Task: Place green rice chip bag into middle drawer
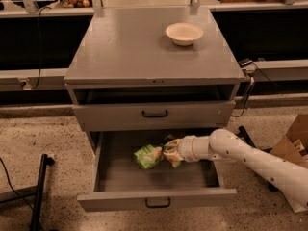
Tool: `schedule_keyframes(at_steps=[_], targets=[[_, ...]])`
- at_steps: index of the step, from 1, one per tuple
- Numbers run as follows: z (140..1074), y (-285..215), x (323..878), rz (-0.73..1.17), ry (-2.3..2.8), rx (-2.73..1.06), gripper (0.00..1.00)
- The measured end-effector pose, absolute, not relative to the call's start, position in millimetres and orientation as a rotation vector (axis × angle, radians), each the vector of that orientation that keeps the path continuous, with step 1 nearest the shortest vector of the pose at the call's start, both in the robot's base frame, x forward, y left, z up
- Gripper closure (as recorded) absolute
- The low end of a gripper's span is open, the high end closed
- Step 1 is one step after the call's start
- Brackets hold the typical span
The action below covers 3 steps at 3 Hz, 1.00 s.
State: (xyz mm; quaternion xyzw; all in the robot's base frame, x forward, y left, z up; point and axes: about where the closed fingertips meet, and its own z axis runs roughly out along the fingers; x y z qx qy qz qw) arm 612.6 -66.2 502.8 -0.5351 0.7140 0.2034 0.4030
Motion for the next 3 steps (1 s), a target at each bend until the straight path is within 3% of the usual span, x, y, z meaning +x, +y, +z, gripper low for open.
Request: schedule_keyframes(at_steps=[3], targets=[[493.5,-59.4,610.5,0.525,1.789,-1.368,0.13]])
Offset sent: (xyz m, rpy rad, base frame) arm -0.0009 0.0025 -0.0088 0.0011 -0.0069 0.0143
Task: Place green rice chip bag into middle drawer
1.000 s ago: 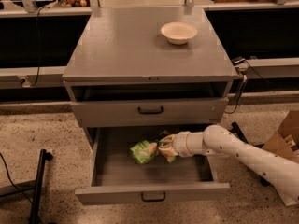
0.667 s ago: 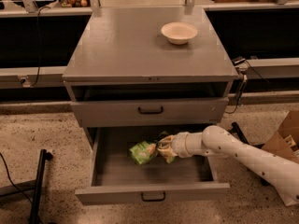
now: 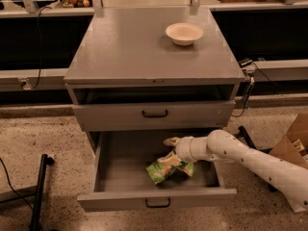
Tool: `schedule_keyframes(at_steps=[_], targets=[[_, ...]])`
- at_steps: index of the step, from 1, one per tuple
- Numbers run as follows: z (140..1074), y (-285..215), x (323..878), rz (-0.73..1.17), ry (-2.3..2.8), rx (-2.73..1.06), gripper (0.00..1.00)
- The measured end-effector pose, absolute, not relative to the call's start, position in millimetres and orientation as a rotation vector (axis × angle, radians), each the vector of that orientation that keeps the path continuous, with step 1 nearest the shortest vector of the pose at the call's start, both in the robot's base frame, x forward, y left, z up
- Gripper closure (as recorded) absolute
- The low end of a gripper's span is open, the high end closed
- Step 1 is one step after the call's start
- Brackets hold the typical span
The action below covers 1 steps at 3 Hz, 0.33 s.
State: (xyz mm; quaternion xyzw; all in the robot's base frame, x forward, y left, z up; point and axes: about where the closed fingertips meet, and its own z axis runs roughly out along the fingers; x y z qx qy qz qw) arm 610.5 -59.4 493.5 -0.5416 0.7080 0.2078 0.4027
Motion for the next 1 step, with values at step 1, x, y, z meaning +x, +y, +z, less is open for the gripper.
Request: schedule_keyframes(at_steps=[1], targets=[[492.8,-57.7,610.1,0.528,1.788,-1.370,0.00]])
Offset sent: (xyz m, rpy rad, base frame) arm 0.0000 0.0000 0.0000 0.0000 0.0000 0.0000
